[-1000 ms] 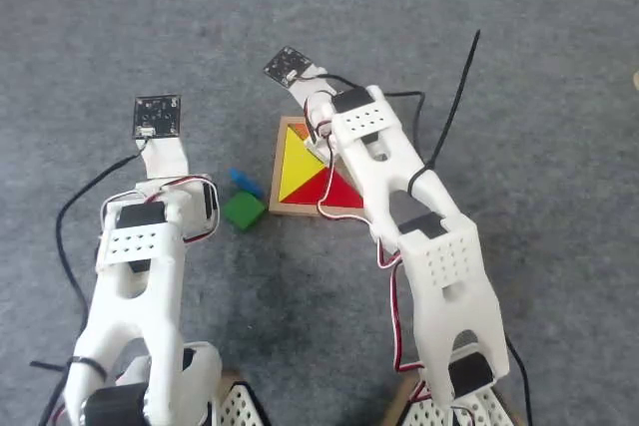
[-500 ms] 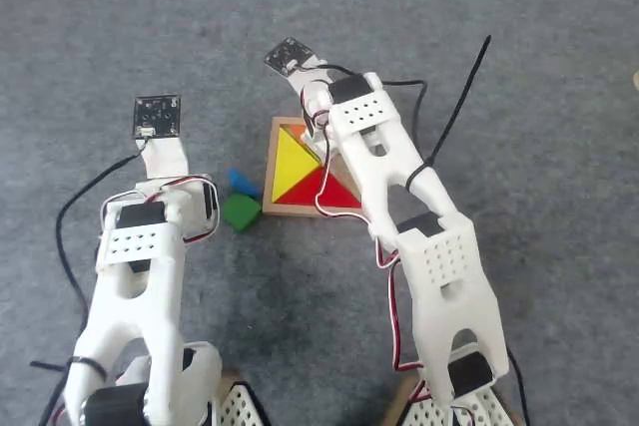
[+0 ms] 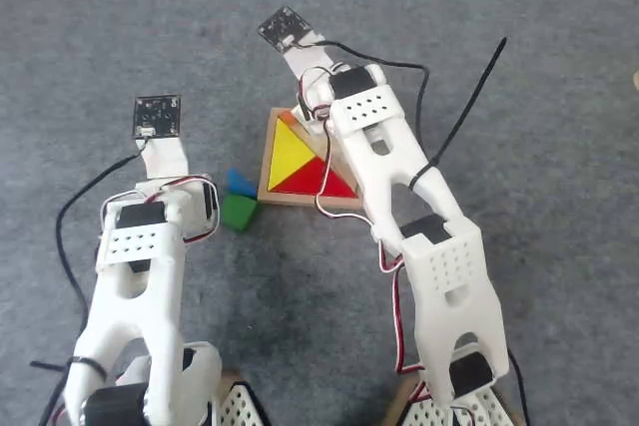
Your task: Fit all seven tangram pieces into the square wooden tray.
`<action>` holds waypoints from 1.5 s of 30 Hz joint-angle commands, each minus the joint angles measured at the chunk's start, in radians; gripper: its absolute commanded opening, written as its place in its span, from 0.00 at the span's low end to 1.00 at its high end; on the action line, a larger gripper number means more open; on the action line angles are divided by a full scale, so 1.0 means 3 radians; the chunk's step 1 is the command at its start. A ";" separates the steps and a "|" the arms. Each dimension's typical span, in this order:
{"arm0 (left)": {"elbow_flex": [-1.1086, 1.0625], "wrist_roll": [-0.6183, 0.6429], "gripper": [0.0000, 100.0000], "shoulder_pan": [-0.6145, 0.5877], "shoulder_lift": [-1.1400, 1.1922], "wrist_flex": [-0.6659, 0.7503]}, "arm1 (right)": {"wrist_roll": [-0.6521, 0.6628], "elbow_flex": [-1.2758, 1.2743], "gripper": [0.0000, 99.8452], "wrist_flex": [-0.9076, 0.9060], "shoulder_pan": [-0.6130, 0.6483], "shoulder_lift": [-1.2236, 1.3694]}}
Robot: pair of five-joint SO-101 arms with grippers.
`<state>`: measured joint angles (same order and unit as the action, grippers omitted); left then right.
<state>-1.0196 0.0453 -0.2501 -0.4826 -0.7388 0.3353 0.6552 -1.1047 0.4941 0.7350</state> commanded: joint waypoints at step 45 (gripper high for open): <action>-0.0018 -0.0046 0.13 0.0020 -0.0005 0.0118 | 0.0307 0.0409 0.16 0.0427 -0.0156 0.0289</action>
<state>-1.0303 0.0453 -0.2501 -0.4826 -0.7234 0.4150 0.7227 -0.9590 0.4588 0.8378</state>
